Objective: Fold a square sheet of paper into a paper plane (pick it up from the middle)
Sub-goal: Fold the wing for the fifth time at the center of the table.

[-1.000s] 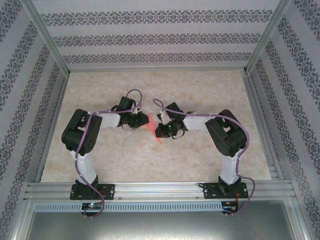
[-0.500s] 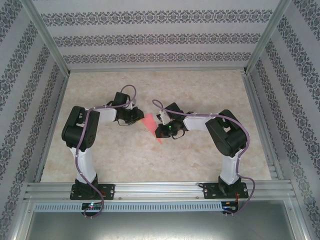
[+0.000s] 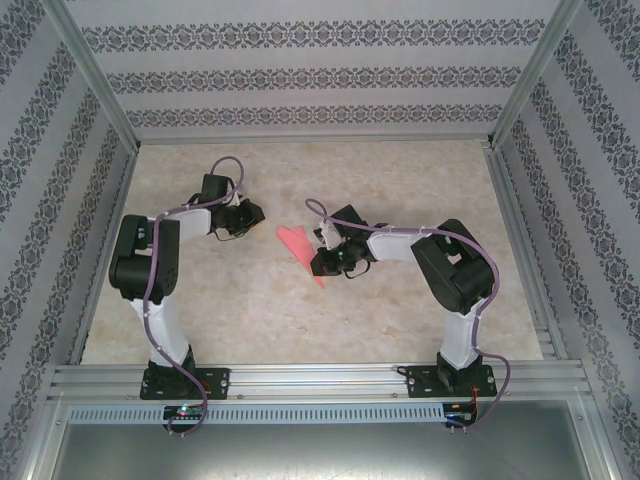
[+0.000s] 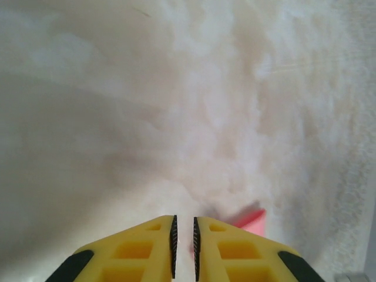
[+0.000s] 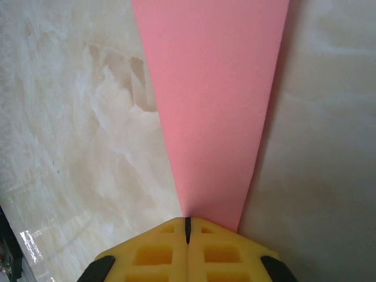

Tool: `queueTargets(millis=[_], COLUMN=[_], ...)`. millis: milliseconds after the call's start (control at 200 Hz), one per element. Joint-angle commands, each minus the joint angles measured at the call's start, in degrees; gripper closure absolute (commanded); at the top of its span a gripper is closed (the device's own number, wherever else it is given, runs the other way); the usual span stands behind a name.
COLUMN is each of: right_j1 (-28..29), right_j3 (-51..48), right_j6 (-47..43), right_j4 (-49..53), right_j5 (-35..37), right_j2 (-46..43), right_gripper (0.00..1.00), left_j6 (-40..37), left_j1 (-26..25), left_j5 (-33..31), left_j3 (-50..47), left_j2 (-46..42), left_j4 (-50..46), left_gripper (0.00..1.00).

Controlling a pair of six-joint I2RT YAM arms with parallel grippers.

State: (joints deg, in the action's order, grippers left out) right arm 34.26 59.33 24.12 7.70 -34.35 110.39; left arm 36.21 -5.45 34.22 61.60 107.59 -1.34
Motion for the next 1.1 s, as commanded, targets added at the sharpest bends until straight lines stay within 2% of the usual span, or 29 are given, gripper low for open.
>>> queueTargets(millis=[0,165,300,475,774,1094], right_j1=[0.0,-0.2,-0.3,-0.3,0.0,0.8], right_j3=[-3.6,-4.7,-5.0,-3.1,-0.8,4.8], right_j6=[1.8,6.2,8.5,8.7,9.4,7.7], right_j4=[7.6,1.4,-2.7,-3.1,-4.8,-2.3], right_j5=[4.1,2.4,1.4,-0.1,-0.6,-0.4], right_j2=[2.1,0.9,-0.5,-1.3,-2.6,2.3], right_gripper=[1.00,1.00,1.00,1.00,1.00,1.00], left_j6=[0.5,2.5,2.3,4.0,1.8,0.2], left_j1=[-3.5,-10.6,-14.4,-14.7,-14.7,-14.7], left_j5=[1.3,6.1,5.9,5.7,4.7,4.0], left_j3=[-3.4,-5.6,-2.4,-2.9,-5.0,-9.3], left_j2=[-5.8,-5.3,-0.8,2.7,5.4,6.3], left_j4=[3.4,7.6,4.1,6.2,5.8,9.3], left_gripper=[0.84,0.92,0.95,0.98,0.99,1.00])
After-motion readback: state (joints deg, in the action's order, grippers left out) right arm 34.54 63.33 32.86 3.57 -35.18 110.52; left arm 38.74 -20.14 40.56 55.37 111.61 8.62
